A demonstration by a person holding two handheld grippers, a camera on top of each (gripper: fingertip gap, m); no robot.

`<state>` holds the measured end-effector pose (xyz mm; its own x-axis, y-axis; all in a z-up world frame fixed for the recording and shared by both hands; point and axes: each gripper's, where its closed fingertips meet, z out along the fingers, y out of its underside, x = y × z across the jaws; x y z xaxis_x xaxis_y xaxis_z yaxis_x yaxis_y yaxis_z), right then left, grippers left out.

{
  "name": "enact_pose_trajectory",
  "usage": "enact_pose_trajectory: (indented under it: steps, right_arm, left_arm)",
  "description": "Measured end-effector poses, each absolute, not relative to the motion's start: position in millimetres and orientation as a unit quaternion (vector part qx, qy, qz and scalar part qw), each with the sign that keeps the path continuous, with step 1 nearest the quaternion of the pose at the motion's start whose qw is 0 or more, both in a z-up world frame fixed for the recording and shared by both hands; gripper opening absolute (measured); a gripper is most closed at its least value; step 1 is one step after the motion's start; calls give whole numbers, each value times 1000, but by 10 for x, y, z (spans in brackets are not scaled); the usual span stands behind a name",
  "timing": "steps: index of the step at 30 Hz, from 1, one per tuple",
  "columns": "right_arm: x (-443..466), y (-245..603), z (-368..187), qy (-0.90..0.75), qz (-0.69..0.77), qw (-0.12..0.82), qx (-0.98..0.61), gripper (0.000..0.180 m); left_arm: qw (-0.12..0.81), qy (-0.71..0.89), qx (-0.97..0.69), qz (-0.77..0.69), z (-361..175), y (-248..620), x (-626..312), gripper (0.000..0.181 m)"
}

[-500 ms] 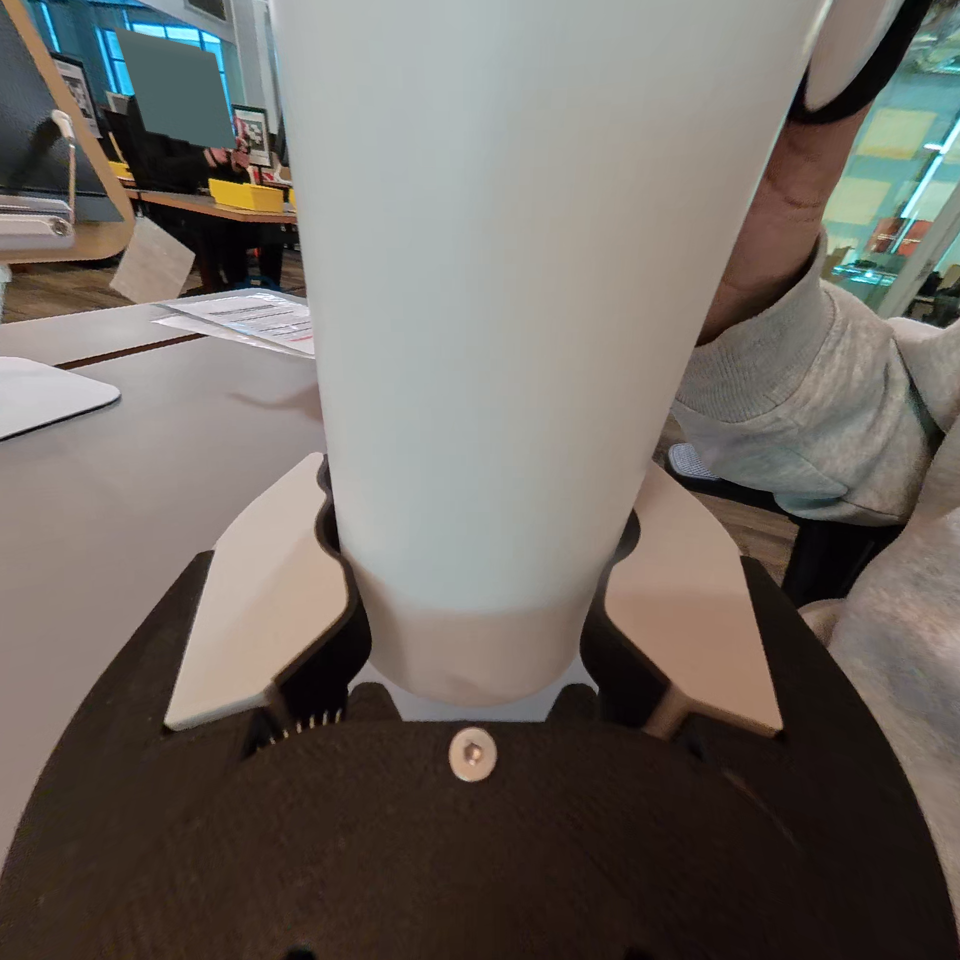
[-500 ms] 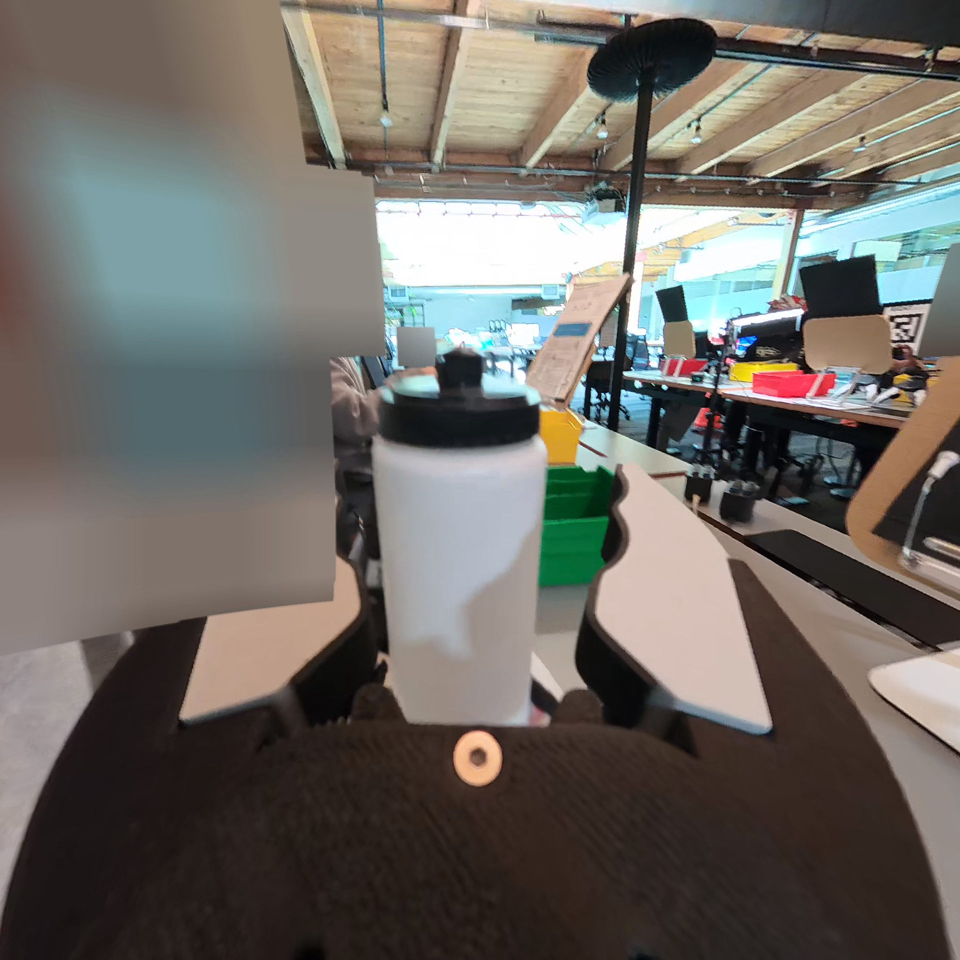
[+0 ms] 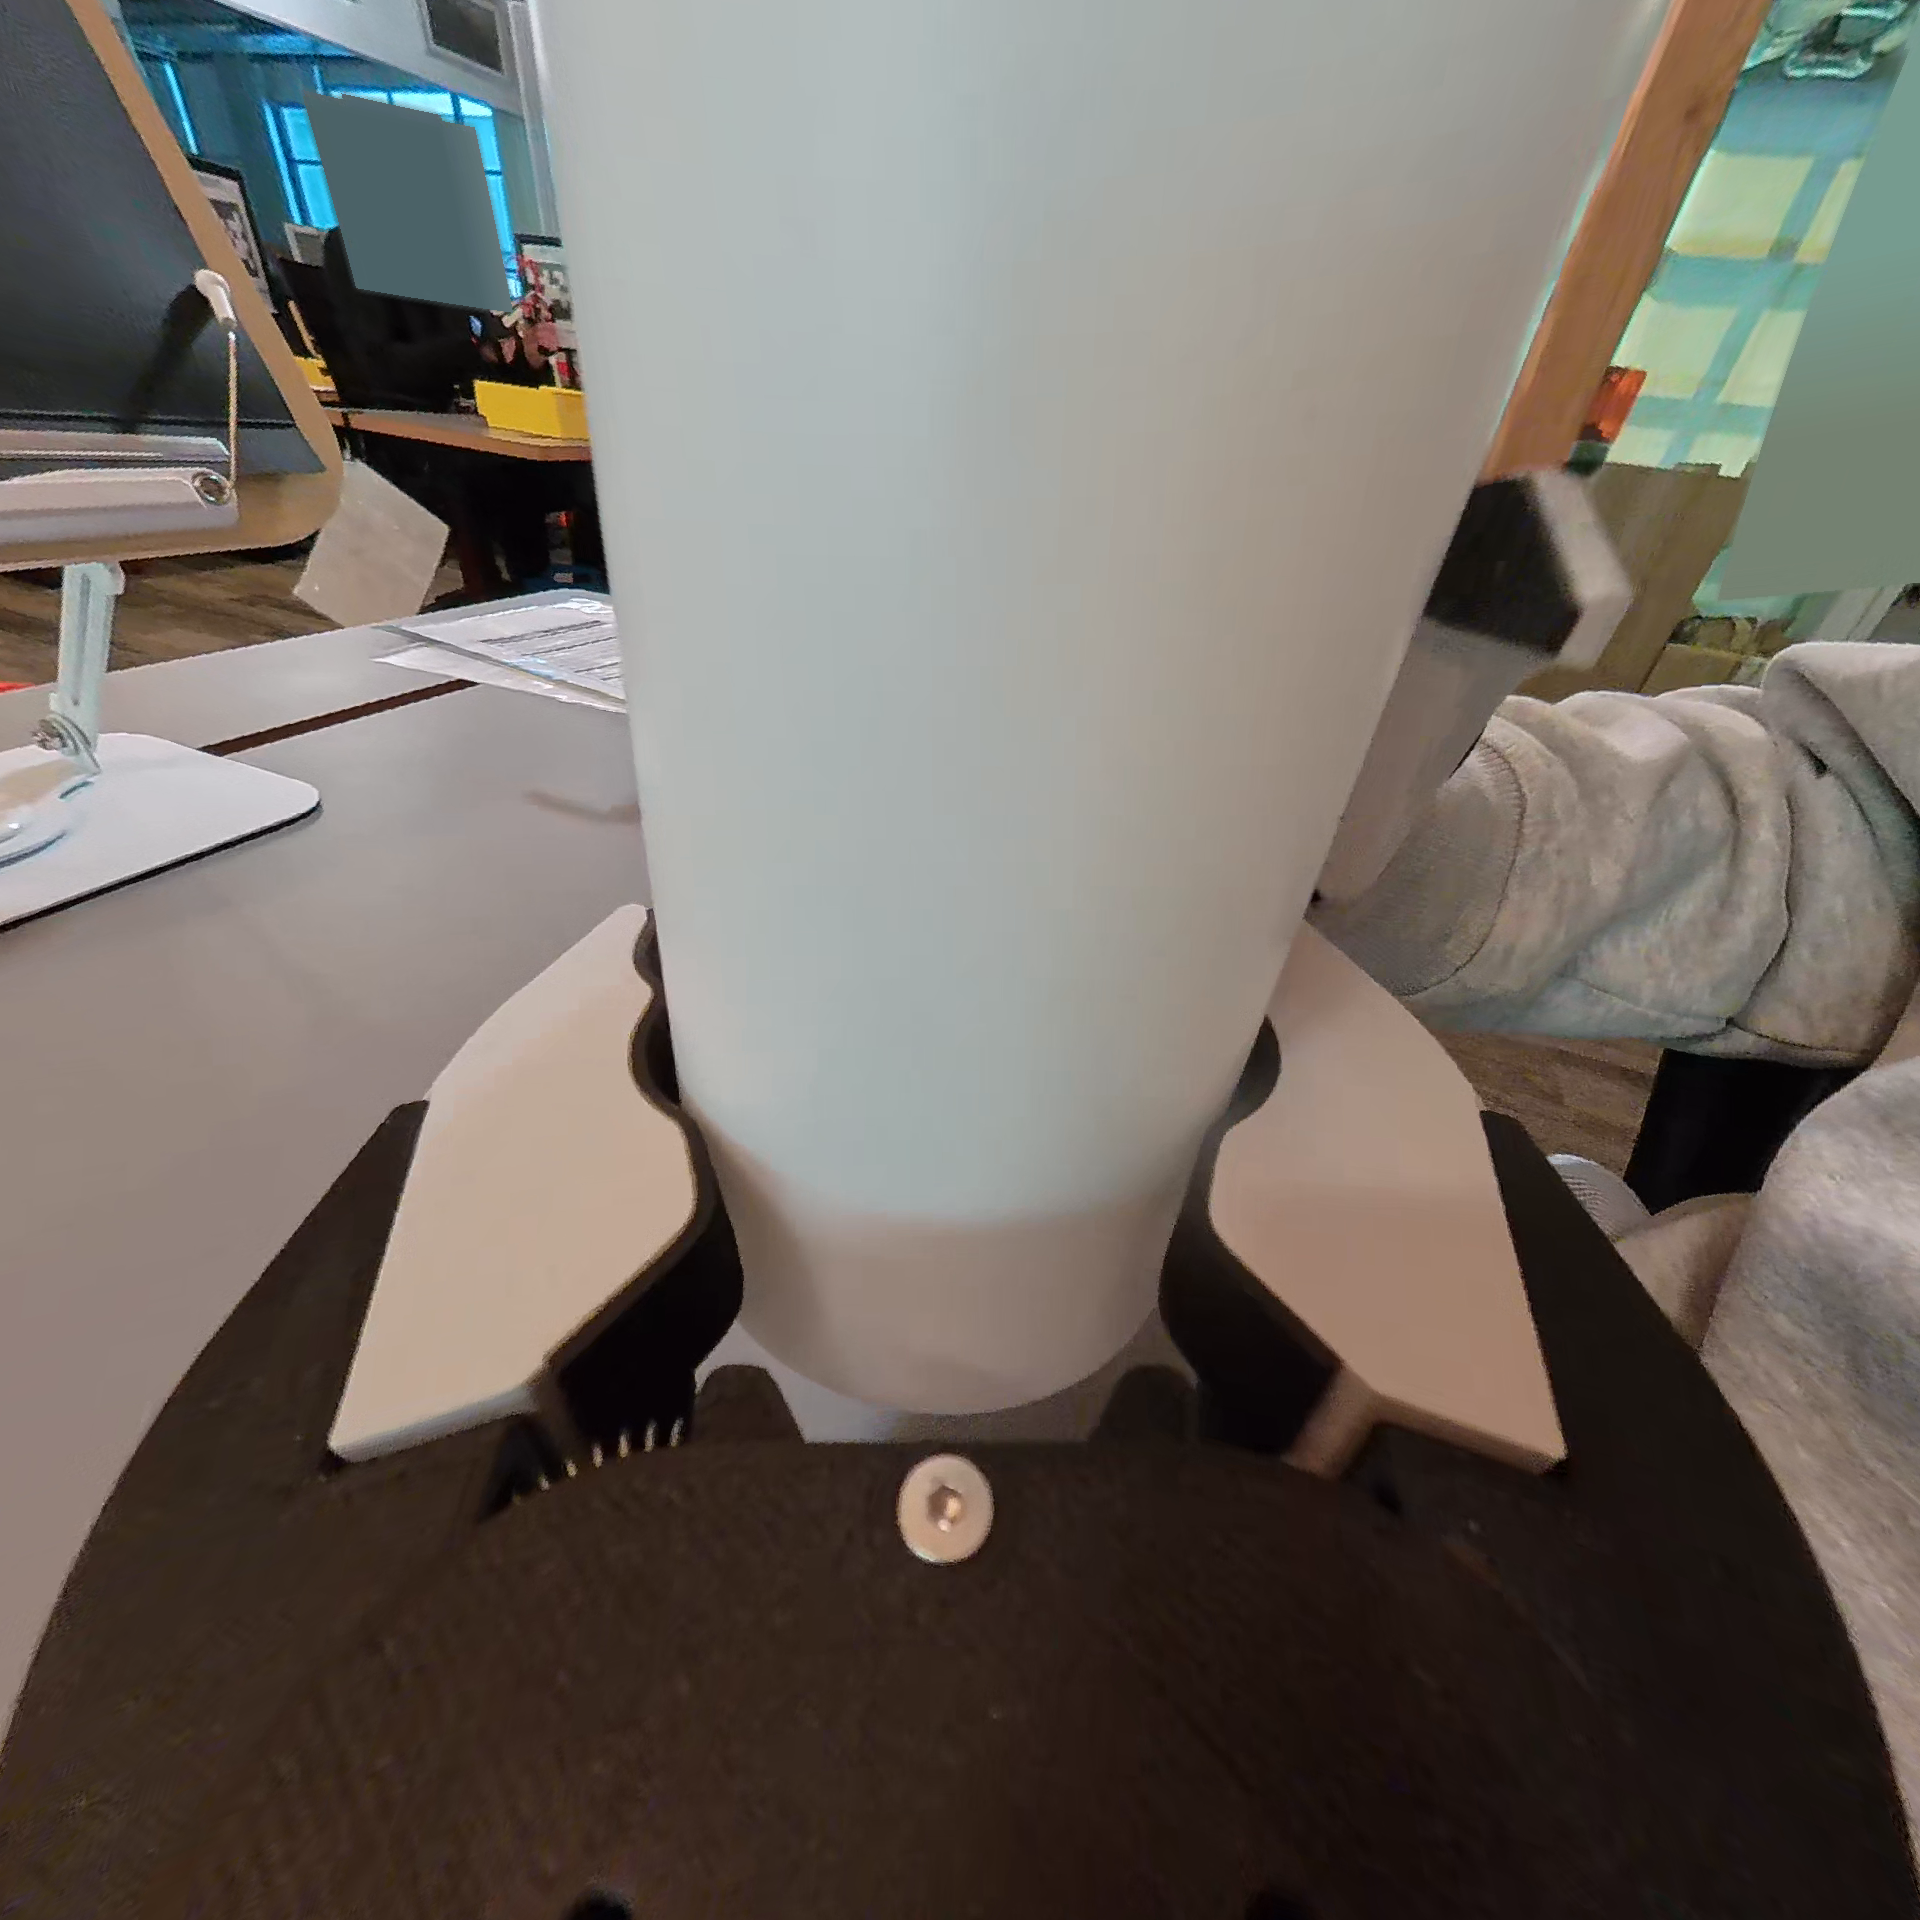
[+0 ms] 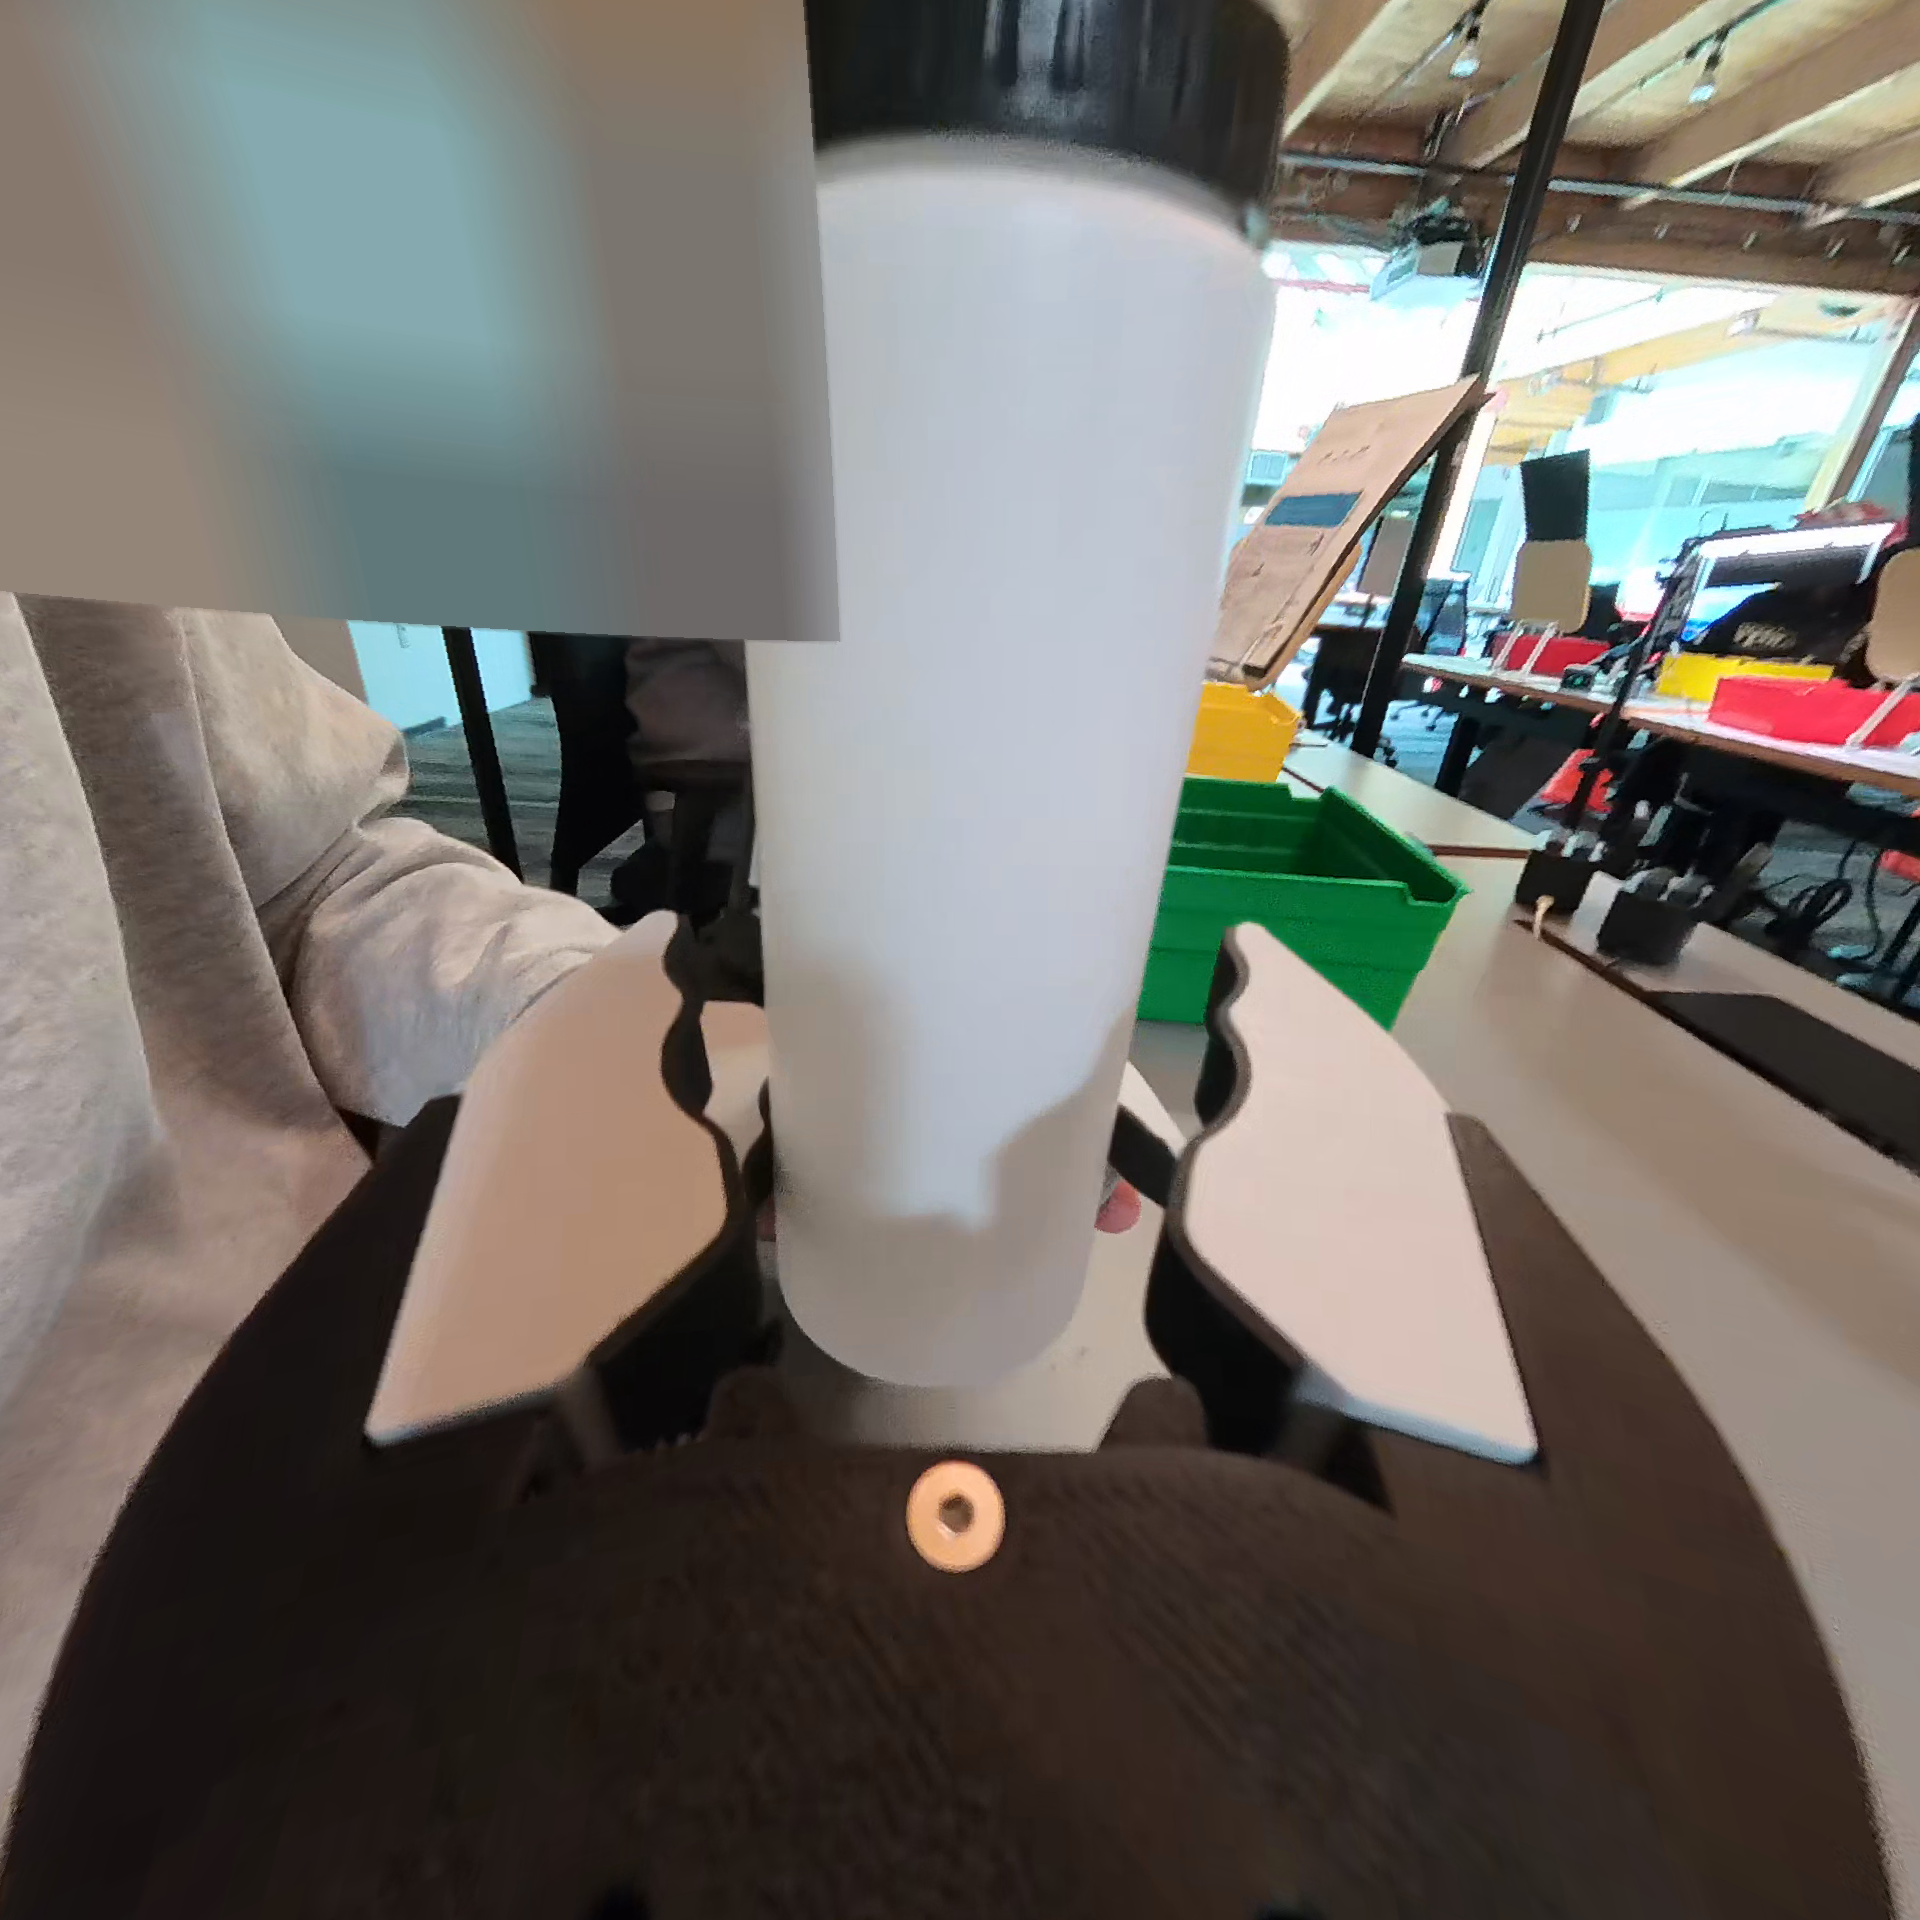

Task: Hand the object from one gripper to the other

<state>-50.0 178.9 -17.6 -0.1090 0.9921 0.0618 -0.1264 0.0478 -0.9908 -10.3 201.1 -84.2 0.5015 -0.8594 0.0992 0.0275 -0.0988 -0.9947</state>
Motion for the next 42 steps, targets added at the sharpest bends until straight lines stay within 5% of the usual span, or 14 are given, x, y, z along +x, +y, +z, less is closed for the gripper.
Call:
enact_pose_trajectory:
  steps: [17,28,33,38,42]
  right_arm:
    - [-533,1707,-314,-517,574,459,-438,81]
    - [-433,1945,-318,-490,569,474,-460,80]
    - [-523,1908,-474,-505,562,458,-469,80]
    - [-619,1800,-556,-515,564,448,-465,80]
    - [-653,1751,-560,-510,575,448,-458,80]
  left_arm:
    - [558,353,-637,-397,-953,1907,41,104]
    - [612,309,-595,-420,-604,1940,-179,135]
    - [619,267,-574,-465,-243,1932,-386,109]
    - [617,257,-575,-472,-167,1937,-425,111]
    - [630,266,-561,-466,-80,1870,-423,89]
